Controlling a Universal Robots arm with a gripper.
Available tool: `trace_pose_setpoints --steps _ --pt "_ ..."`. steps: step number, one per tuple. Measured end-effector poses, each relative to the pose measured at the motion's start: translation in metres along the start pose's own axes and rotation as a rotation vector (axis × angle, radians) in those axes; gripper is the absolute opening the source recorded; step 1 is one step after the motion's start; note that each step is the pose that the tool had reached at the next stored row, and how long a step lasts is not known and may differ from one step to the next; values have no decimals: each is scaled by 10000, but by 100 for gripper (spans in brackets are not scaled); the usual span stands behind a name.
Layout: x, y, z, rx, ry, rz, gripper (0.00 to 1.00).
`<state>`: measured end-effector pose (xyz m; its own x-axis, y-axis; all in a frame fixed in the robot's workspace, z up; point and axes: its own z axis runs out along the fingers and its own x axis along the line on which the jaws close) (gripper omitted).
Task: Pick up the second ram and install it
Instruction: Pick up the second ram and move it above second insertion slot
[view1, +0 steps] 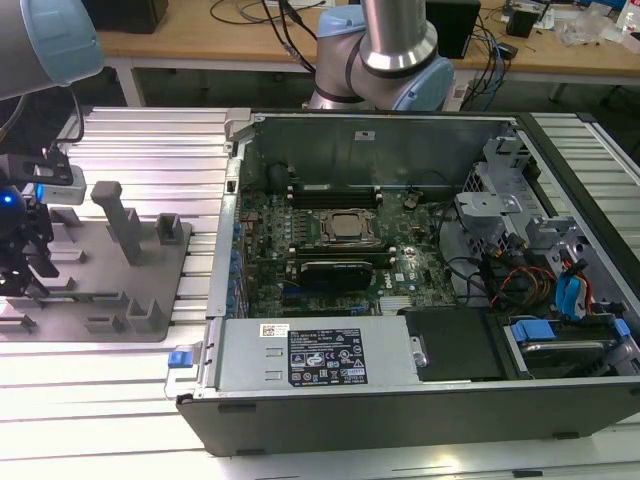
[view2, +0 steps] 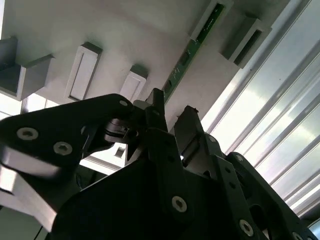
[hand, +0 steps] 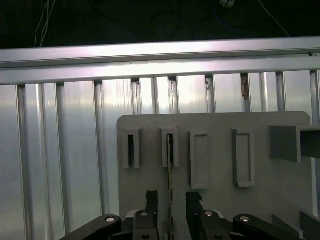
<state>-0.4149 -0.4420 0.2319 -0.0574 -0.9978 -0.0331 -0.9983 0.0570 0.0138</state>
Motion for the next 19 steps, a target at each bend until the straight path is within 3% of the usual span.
trace_pose_setpoints --steps 3,7,11,16,19 --pt "-2 2 16 14 18 -9 34" --pt "1 20 89 205 11 -210 34" --pt "5 41 149 291 7 -345 34" --pt "8 74 271 296 10 -487 34" --pt "7 74 278 295 12 -491 34"
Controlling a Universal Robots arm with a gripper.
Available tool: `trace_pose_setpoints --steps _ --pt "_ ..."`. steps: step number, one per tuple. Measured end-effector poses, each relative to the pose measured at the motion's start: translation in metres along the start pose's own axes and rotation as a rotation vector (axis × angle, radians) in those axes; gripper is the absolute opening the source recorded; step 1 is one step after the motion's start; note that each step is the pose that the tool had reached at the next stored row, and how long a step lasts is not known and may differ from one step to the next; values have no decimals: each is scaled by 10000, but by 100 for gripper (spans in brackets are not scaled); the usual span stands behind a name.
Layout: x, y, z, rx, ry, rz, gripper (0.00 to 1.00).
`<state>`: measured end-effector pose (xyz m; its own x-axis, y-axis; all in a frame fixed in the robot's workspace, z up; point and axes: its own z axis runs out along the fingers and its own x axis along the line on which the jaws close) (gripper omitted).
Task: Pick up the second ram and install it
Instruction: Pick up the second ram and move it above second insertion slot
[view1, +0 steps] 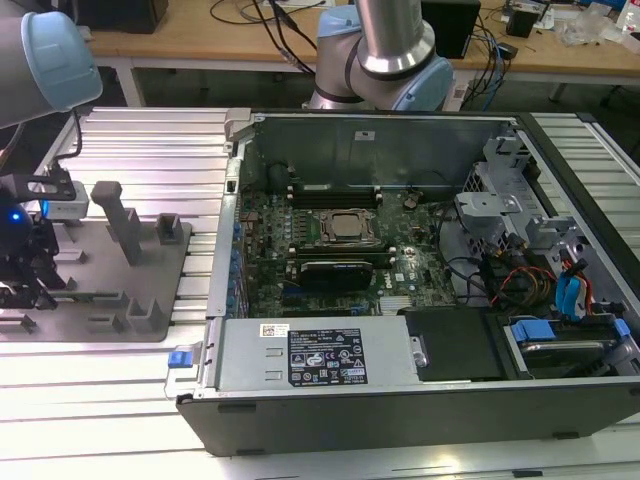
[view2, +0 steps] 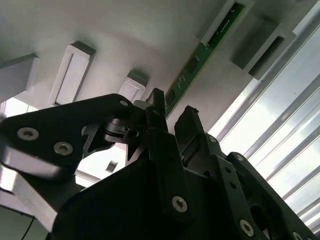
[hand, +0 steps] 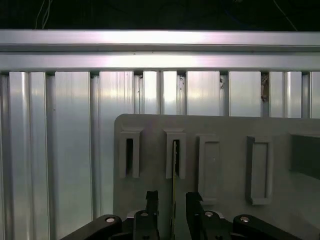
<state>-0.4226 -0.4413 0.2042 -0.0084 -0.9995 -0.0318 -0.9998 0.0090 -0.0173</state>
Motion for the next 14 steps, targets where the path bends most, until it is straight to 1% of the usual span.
trace_pose_setpoints --steps 2,5,7,14 --pt "-1 -4 2 4 -3 1 34" --pt "-2 -55 -6 -32 1 2 34" --pt "-4 -57 -33 -31 0 1 34" --pt "-3 -57 -35 -31 5 0 33"
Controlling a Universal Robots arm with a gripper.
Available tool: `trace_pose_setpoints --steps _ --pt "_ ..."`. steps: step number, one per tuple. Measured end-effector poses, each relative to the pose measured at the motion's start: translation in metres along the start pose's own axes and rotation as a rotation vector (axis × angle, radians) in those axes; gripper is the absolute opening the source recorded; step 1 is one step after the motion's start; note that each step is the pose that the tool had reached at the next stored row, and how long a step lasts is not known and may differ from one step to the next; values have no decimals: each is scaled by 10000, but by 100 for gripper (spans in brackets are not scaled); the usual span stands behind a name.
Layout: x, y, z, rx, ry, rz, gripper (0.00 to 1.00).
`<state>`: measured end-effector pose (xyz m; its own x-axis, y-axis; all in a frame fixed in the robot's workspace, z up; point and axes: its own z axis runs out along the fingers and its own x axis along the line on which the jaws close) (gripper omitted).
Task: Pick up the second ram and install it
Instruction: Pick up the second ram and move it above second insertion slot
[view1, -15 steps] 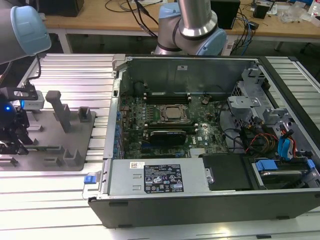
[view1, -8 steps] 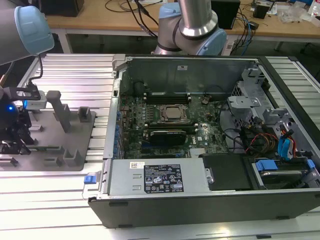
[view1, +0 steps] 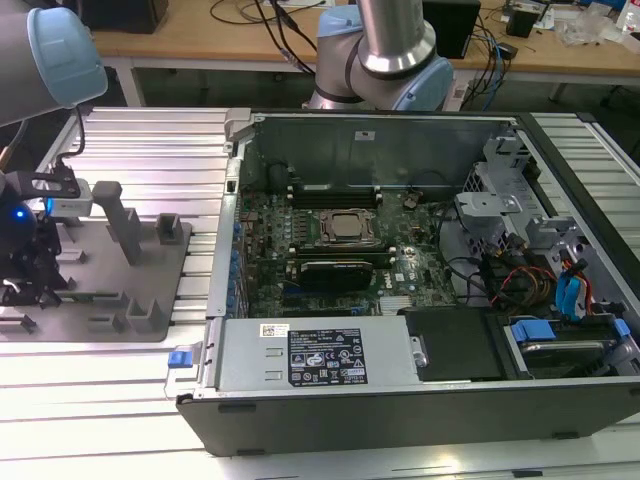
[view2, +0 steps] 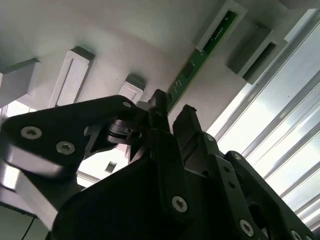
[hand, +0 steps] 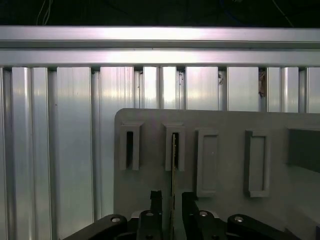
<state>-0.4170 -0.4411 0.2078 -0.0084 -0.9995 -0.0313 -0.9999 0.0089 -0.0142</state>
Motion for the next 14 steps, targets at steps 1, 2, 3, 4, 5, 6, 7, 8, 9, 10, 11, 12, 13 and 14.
trace_pose_setpoints --steps 1,2,3,4,5,6,7,8,9,10,11,12,13,14 --pt "0 0 0 0 0 0 25" --pt "0 0 0 0 1 0 25" --pt "0 0 0 -1 3 0 25" --pt "0 0 0 -3 2 1 25" --pt "-1 0 -5 -8 3 2 25" --pt "-1 0 -12 -17 6 4 25" --pt "-1 0 -13 -27 13 4 25" --pt "-1 -3 -13 -38 27 5 25" --pt "-6 -8 -14 -39 29 4 25" --pt "-15 -17 -12 -51 67 3 25" --pt "-18 -21 -12 -63 106 4 25" --pt "-20 -24 -11 -75 137 4 25" --pt "-21 -32 -11 -127 221 4 25" --pt "-21 -32 -11 -132 229 4 25"
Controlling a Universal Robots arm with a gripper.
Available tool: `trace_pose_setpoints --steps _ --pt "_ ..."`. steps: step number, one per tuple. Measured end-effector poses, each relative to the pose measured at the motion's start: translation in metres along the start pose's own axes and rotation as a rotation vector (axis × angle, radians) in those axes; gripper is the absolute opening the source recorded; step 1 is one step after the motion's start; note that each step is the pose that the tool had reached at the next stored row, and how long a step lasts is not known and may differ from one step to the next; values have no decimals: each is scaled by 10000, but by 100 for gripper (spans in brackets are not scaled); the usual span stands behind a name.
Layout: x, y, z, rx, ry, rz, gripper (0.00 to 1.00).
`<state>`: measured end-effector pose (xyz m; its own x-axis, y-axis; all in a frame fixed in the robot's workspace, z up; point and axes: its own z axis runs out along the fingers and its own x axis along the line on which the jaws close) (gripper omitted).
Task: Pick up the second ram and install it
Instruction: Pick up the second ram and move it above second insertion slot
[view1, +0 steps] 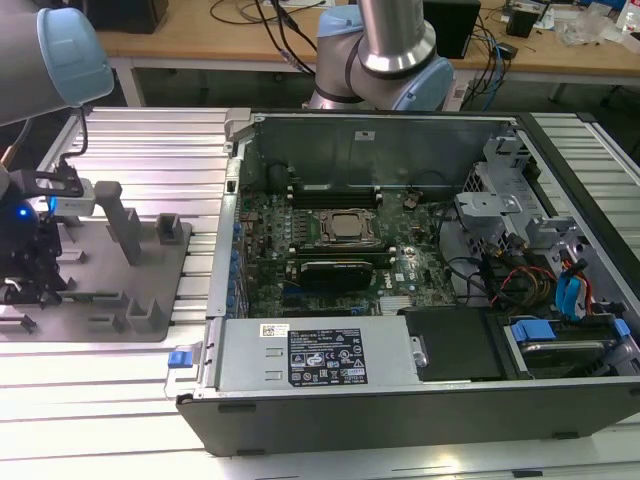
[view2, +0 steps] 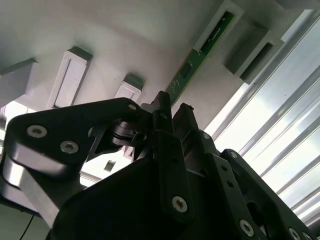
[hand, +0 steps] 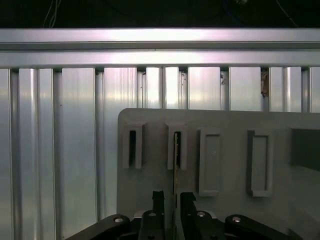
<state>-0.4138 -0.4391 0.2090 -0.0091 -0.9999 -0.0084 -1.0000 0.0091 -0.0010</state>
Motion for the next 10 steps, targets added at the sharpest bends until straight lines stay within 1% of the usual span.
trace_pose_setpoints --steps 2,4,9,10 --pt "0 0 0 0 2 0 25" --pt "-1 0 0 2 -40 2 25" --pt "-3 -8 -1 0 -40 0 25" --pt "-4 -9 -11 -1 -38 1 25"
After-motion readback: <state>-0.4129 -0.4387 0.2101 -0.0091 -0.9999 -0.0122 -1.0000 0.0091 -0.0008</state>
